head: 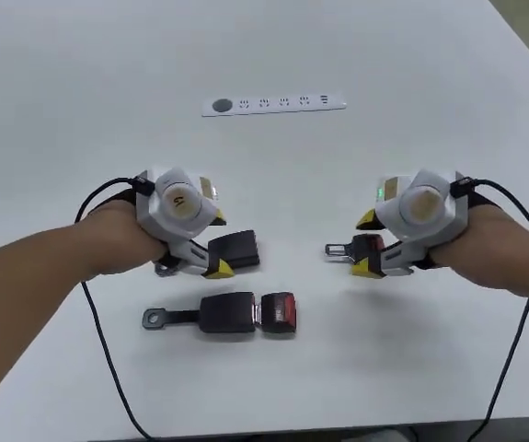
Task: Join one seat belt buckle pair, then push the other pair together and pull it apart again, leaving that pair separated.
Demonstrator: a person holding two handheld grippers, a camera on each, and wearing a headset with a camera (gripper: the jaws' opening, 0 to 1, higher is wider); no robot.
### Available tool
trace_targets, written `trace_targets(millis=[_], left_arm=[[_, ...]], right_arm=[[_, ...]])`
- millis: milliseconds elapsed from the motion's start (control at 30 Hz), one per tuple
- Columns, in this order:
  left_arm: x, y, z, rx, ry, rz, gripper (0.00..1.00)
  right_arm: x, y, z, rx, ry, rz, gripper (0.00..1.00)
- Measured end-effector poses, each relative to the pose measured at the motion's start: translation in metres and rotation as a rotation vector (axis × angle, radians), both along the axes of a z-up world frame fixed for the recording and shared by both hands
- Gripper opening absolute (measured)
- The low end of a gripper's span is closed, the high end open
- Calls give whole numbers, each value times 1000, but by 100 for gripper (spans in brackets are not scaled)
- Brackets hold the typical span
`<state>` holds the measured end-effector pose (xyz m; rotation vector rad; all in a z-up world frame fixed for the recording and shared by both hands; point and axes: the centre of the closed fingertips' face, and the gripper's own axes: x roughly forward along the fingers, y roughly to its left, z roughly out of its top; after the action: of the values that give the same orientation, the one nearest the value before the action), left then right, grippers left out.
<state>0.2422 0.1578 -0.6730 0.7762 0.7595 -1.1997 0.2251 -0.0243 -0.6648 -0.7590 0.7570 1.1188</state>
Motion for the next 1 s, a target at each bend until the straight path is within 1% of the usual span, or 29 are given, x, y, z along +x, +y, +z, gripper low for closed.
trace_targets(millis=[67,100,133,167,200,233,267,300,367,433,467,500,533,567,600,700,733,767,833,1000], left_arm=[[-2,-2,-2,2,13,-16,48],[-2,-3,-4,5,16,-24,46],[-3,-4,-5,16,23,-36,46],[-3,-4,-7,24,24,-45,45],[-6,-5,-5,38,27,-69,45],[-6,-7,-6,42,29,-81,44],[-5,-7,-8,44,32,-88,43],[-4,-8,-9,44,32,-90,42],[-3,-9,-12,43,39,-102,39],[-1,-11,-12,37,43,-103,35],[-4,-12,-12,38,55,-110,35],[-4,-14,-14,34,55,-118,35],[-3,-15,-14,31,57,-117,35],[-3,-16,-14,23,66,-115,35],[-3,-16,-14,24,69,-120,35],[-3,-16,-15,23,72,-139,35],[-6,-17,-13,19,74,-141,35],[-7,-18,-13,17,76,-139,35],[-10,-19,-10,18,65,-149,35],[-11,-19,-9,11,60,-139,35]], right_arm=[[2,-5,-3,-5,1,-1,40],[4,-7,-6,-6,9,-10,40],[5,-8,-8,-1,18,-14,40],[4,-7,-9,14,36,-18,39],[3,-6,-10,21,47,-19,38],[6,-7,-13,18,46,-18,38],[6,-8,-15,16,49,-14,37],[5,-8,-20,10,59,-7,37],[6,-9,-22,4,63,-3,37],[7,-12,-26,-5,68,8,36],[8,-12,-28,-11,70,13,36],[9,-11,-29,5,84,16,35],[10,-13,-30,-3,90,18,34],[7,-13,-28,2,92,21,34],[5,-13,-28,-1,97,41,34],[7,-13,-28,4,111,51,33],[7,-13,-29,11,114,49,33],[6,-13,-29,13,116,50,33],[7,-12,-29,15,114,54,33],[7,-10,-27,10,110,56,33]])
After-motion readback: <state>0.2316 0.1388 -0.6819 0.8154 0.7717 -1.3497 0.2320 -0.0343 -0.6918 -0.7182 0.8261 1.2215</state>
